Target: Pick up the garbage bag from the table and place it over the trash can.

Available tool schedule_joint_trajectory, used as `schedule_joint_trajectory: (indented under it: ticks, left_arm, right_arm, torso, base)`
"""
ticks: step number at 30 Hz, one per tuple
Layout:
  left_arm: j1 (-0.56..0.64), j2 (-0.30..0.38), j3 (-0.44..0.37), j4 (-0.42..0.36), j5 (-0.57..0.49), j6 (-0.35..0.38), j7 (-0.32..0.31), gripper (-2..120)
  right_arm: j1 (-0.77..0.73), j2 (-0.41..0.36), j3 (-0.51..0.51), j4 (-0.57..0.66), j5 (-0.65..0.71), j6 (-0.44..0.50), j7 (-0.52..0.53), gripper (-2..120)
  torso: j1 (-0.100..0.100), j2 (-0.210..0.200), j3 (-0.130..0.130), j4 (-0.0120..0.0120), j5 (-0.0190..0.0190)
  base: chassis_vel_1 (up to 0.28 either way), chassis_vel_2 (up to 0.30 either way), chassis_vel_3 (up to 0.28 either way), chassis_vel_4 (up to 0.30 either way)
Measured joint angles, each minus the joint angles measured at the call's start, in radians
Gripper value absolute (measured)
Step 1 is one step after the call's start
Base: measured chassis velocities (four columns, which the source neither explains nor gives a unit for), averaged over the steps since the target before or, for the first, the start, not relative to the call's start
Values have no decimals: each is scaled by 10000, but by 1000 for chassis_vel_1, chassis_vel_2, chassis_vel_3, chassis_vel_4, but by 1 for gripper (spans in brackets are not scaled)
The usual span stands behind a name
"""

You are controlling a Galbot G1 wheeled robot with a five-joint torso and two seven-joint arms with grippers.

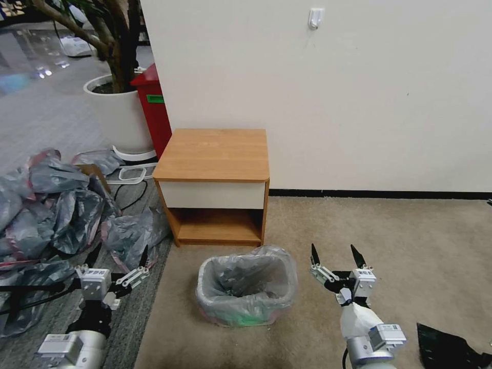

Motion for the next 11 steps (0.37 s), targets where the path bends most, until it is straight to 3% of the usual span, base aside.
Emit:
schedule_joint_trajectory:
  ticks: [11]
  left_arm:
    - [-17,6,15,4,-22,26,-21,100]
  right_arm:
    - [6,-4,-6,-4,-2,-6,0,100]
  torso:
    - [0,0,0,-1,0]
  base:
    - [0,0,0,0]
